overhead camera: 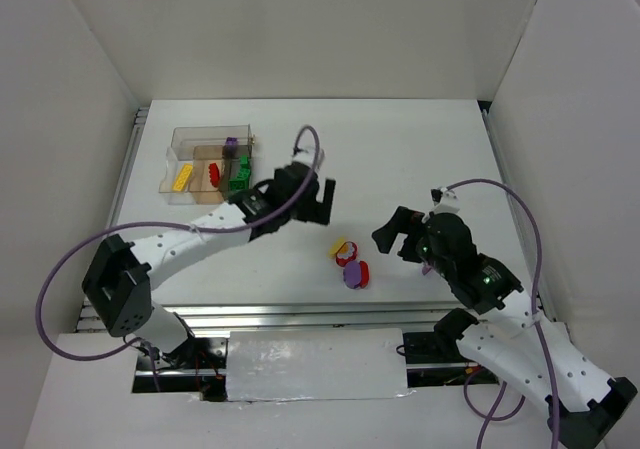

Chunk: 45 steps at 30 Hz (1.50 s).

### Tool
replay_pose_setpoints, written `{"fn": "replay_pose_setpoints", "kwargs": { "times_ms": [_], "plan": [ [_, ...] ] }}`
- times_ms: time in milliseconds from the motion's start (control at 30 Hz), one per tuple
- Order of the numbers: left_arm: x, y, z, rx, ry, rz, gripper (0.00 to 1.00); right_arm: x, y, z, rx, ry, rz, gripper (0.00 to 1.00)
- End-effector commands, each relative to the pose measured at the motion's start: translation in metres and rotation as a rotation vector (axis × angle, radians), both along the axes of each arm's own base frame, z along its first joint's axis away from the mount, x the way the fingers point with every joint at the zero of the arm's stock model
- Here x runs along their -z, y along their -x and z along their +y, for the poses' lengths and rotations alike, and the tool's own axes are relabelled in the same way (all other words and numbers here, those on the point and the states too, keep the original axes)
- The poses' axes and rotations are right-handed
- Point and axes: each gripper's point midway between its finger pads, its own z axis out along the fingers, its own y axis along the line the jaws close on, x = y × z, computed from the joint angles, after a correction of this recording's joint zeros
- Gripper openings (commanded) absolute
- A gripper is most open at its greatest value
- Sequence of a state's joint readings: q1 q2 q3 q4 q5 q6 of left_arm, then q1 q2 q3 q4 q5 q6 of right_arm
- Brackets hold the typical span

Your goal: Sort the legos into containers by color

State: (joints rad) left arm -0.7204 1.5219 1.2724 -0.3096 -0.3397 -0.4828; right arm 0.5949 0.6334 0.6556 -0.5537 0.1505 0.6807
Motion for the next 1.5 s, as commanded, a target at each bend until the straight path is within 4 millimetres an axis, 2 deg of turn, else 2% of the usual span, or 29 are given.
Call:
{"fn": "replay_pose_setpoints", "kwargs": {
  "times_ms": [0,33,133,200,267,300,400,433,467,533,667,767,867,1100,1200,1233,1300,1400,1433,1467],
  "plan": [
    [0.036,0.049,-0.027,0.073,0.029,0.096,1.0,-0.01,-0.001,-0.024,0.117,0.038,-0.006,1.0],
    [0.049,0.07,-0.037,0.07,0.031,0.122,1.0,-0.005,0.001,-0.028,0.138,0.048,0.019,1.0],
    [0.064,0.099,-0.05,0.062,0.032,0.142,1.0,0.004,0.002,-0.042,0.216,0.078,0.045,1.0],
    [0.07,0.115,-0.047,0.026,0.014,0.164,0.99,0.008,0.0,-0.054,0.289,0.101,0.052,1.0],
    [0.065,0.119,-0.036,-0.027,0.009,0.15,0.99,0.01,-0.003,-0.064,0.401,0.079,0.075,1.0],
    [0.067,0.122,-0.031,-0.046,0.011,0.162,1.0,0.018,0.002,-0.071,0.449,0.089,0.113,1.0],
    [0.064,0.134,-0.009,-0.08,-0.006,0.174,1.0,0.029,0.0,-0.087,0.57,0.122,0.139,1.0],
    [0.064,0.137,-0.001,-0.086,-0.018,0.178,1.0,0.034,-0.003,-0.089,0.591,0.135,0.146,1.0],
    [0.056,0.141,0.004,-0.087,0.006,0.171,1.0,0.041,-0.005,-0.091,0.603,0.148,0.156,1.0],
    [0.057,0.149,0.015,-0.072,-0.01,0.183,1.0,0.054,-0.015,-0.097,0.64,0.126,0.233,1.0],
    [0.035,0.158,0.036,-0.059,-0.018,0.151,0.99,0.077,-0.027,-0.113,0.691,0.143,0.307,0.97],
    [0.025,0.161,0.052,-0.059,-0.032,0.122,1.0,0.093,-0.031,-0.116,0.695,0.156,0.36,0.97],
    [0.015,0.164,0.06,-0.039,-0.023,0.097,1.0,0.113,-0.029,-0.123,0.724,0.181,0.431,0.99],
    [0.0,0.166,0.057,0.017,0.035,0.043,1.0,0.138,-0.024,-0.121,0.724,0.144,0.545,0.98],
    [-0.002,0.163,0.054,0.028,0.036,0.024,0.99,0.154,-0.021,-0.119,0.702,0.152,0.623,0.85],
    [-0.002,0.161,0.052,0.031,0.035,0.018,0.99,0.159,-0.02,-0.119,0.697,0.163,0.643,0.74],
    [0.0,0.158,0.051,0.034,0.011,0.014,0.99,0.159,-0.023,-0.117,0.688,0.156,0.644,0.72],
    [0.006,0.152,0.05,0.027,-0.027,0.015,1.0,0.161,-0.025,-0.114,0.667,0.153,0.648,0.58],
    [0.009,0.15,0.048,0.024,-0.033,0.018,0.99,0.161,-0.026,-0.113,0.653,0.154,0.651,0.37],
    [0.011,0.15,0.046,0.029,-0.029,0.024,0.99,0.162,-0.026,-0.111,0.639,0.155,0.654,0.31]
  ]
}}
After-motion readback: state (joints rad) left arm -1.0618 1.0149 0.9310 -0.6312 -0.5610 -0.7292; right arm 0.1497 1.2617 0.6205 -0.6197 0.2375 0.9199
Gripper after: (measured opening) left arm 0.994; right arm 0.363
